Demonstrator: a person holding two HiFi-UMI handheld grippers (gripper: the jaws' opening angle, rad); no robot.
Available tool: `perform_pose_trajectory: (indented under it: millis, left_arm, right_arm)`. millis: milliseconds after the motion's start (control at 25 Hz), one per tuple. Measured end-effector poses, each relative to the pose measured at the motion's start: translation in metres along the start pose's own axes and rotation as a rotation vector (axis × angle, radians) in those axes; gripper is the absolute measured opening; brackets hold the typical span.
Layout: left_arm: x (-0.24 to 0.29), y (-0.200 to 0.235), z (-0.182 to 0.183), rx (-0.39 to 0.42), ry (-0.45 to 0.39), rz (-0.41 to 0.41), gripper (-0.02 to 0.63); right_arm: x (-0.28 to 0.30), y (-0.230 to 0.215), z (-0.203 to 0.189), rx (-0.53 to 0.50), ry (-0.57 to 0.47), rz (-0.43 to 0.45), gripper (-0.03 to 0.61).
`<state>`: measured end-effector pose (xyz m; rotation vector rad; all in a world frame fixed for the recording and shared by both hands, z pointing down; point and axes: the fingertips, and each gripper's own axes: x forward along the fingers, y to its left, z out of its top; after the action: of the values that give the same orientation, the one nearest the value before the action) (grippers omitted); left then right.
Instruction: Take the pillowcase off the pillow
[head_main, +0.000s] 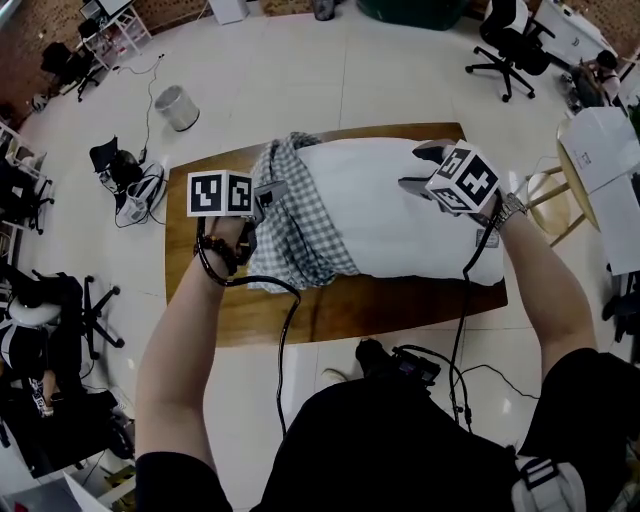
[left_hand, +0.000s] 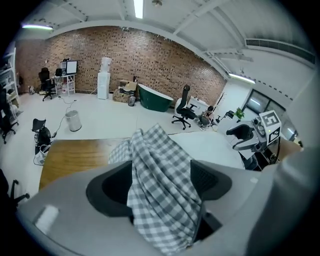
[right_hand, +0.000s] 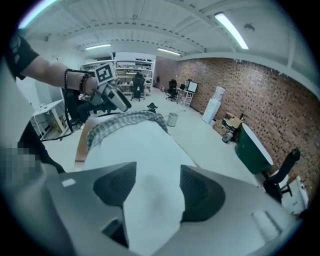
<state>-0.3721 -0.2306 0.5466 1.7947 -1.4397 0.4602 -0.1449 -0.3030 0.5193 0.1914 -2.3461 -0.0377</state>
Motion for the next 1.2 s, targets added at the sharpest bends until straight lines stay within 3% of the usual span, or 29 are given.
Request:
perform_pose_trajectory:
  millis: [240, 440, 720, 1000, 1200]
  left_arm:
    - [-0.027, -0.018, -0.046, -0.031, -0.044, -0.030, 0.402]
    - [-0.036, -0.030, -0.097, -0.063, -0.070, -0.030, 0.410]
    - [-0.032, -0.045, -0.174, -0.118, -0.079, -0.010, 0.411]
    - [-0.013, -0.064, -0.211, -0.188, -0.082, -0.036, 0.411]
    - [0.002, -0.067, -0.220, -0.251, -0.088, -0.020, 0.411]
  right_arm:
    - [-0.002, 0.077, 0.019, -0.140, -0.011, 0.054, 0.319]
    - [0.014, 0.136, 0.006, -0.255, 0.028, 0.061, 0.353]
    - [0.046, 0.177, -0.036, -0.514, 0.112, -0.084, 0.368]
    - [0.070, 0.188, -0.057, -0.744, 0.175, -0.241, 0.403]
    - [0.082, 0.184, -0.063, -0.822, 0.218, -0.335, 0.408]
